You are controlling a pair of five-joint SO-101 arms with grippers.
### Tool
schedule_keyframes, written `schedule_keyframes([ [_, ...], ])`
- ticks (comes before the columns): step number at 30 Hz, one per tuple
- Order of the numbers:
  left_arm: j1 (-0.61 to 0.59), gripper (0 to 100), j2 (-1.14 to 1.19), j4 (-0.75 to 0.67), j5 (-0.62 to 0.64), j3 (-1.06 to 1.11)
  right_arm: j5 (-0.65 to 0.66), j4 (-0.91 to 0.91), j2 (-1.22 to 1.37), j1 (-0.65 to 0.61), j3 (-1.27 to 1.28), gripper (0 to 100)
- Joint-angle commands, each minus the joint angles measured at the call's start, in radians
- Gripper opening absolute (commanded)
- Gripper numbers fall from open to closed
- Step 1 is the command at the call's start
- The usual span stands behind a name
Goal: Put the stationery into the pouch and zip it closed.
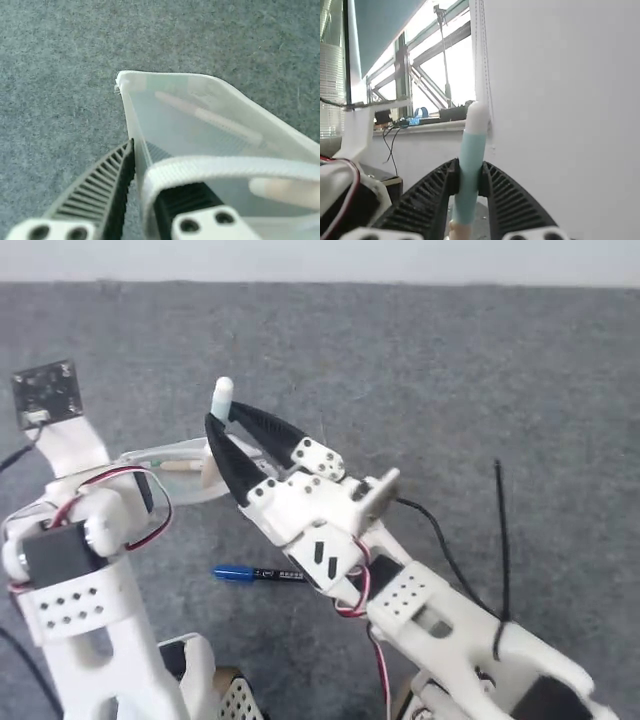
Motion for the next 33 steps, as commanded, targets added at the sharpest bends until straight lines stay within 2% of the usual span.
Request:
schedule_keyframes([
  [1, 0.005, 1, -0.002, -0.006, -0.002, -0.044, 0.080, -0.025, 0.102, -0.021, -0.083, 0.7],
  [10, 0.002, 1, -0.002, -0.006, -0.002, -0.044, 0.367, -0.219, 0.239, -0.128, 0.003, 0.7],
  [15, 0.000, 1, -0.002, -0.006, -0.003, -0.044, 0.388, -0.234, 0.268, -0.124, 0.009, 1.5],
  [21, 0.000, 1, -0.002, -0.005, -0.003, -0.044, 0.388, -0.163, 0.260, -0.124, 0.015, 18.5],
  [28, 0.000, 1, -0.002, -0.005, -0.005, -0.042, 0.390, -0.165, 0.251, -0.122, 0.021, 15.1],
  [33, 0.000, 1, -0.002, -0.005, -0.005, -0.042, 0.390, -0.150, 0.127, -0.124, 0.080, 15.2],
])
